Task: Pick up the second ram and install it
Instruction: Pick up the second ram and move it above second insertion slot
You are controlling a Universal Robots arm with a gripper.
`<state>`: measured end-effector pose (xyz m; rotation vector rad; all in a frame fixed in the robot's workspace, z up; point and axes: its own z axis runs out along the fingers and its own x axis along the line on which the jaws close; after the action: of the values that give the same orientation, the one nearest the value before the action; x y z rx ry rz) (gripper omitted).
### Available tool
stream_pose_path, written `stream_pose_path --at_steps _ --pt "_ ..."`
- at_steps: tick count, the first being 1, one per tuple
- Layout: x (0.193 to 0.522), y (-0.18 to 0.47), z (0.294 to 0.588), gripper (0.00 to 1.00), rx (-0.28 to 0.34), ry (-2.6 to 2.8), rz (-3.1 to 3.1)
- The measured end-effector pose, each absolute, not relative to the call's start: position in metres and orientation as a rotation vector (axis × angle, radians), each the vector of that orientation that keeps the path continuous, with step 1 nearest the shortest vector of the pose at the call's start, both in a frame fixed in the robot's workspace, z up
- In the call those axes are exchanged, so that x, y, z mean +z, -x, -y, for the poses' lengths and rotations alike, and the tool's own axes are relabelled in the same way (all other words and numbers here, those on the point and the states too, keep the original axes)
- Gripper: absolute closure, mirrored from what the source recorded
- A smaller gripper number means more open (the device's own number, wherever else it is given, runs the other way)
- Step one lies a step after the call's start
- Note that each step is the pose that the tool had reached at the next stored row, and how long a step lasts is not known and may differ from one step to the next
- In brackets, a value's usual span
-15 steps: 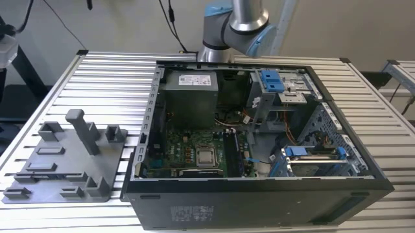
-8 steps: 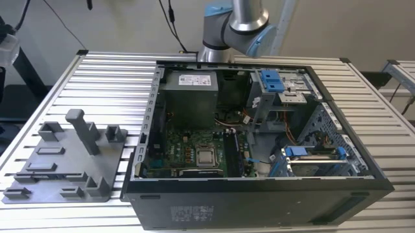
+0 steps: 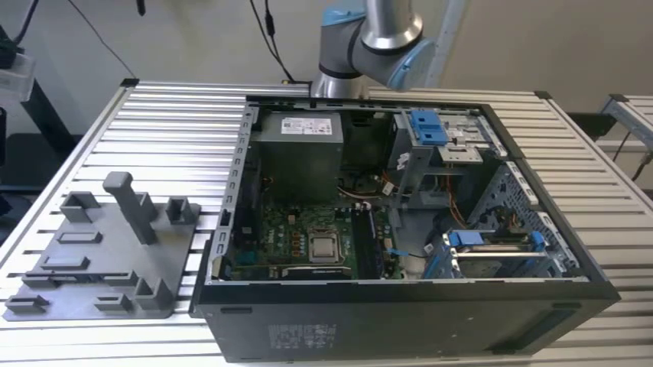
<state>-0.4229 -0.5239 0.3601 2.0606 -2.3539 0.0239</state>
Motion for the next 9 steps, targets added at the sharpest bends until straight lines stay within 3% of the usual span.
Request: stream_pose_path --at_steps 9 --pt "0.3567 0.4229 0.5239 0.89 0.028 -2.217 2.211"
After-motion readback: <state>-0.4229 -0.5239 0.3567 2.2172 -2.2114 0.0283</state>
